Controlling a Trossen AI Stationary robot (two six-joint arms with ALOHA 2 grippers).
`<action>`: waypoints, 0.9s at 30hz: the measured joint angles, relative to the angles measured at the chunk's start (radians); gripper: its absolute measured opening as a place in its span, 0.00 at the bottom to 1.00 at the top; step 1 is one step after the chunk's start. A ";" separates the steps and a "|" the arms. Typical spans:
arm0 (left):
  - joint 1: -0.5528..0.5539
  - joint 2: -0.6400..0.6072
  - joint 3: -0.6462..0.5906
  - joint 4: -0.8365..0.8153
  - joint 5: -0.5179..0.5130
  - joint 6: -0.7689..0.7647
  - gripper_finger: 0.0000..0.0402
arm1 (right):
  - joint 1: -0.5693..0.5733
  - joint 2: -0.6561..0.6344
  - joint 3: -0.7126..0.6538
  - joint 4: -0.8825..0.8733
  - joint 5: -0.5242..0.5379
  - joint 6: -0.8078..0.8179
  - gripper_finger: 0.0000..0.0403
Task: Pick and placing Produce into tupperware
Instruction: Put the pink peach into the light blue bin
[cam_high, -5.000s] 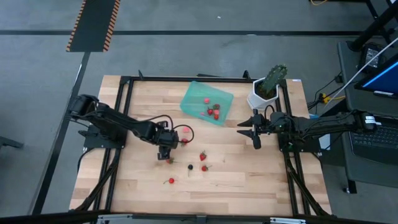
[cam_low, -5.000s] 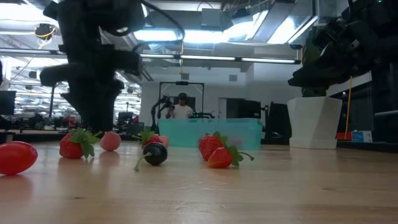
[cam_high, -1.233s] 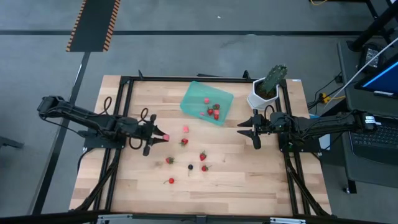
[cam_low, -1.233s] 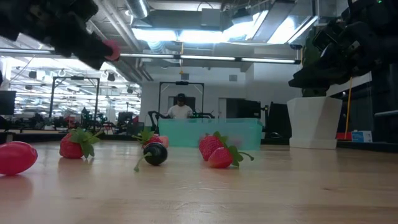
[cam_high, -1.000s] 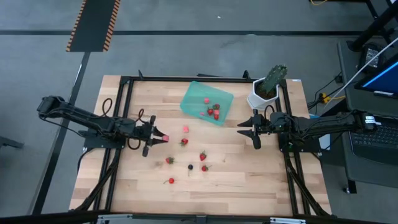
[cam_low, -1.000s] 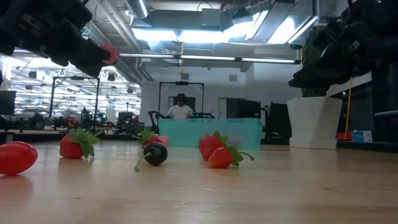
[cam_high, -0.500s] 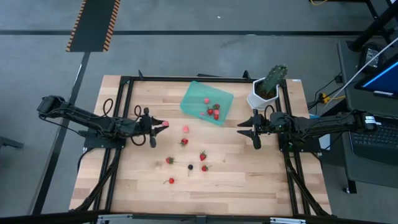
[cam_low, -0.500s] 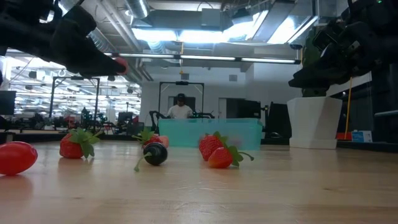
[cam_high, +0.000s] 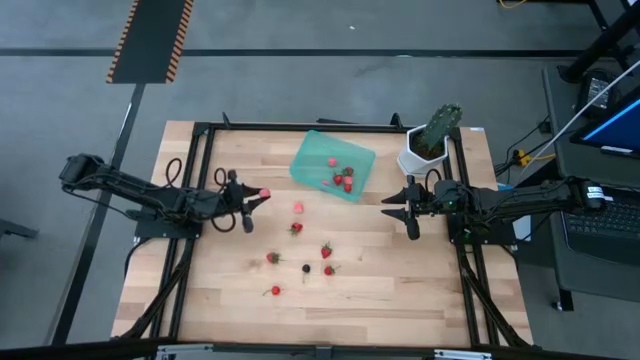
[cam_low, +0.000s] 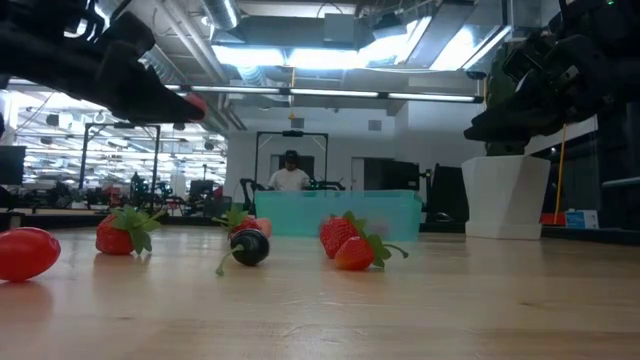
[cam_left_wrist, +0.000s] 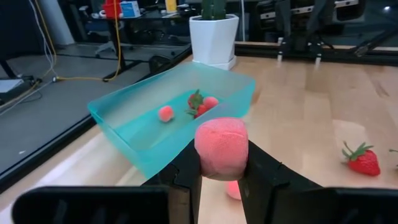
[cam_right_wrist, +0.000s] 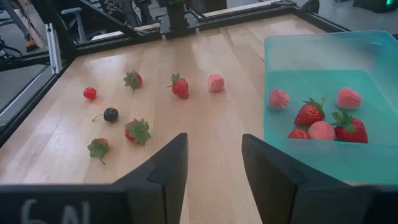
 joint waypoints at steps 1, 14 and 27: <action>0.006 0.000 0.000 0.000 0.001 0.000 0.18 | 0.000 0.000 0.000 0.000 0.000 0.000 0.38; 0.247 0.170 0.118 -0.003 0.213 0.060 0.18 | 0.000 0.000 0.000 0.000 0.000 -0.002 0.38; 0.462 0.451 0.288 0.053 0.389 0.136 0.18 | 0.000 0.000 0.000 0.000 0.000 -0.001 0.38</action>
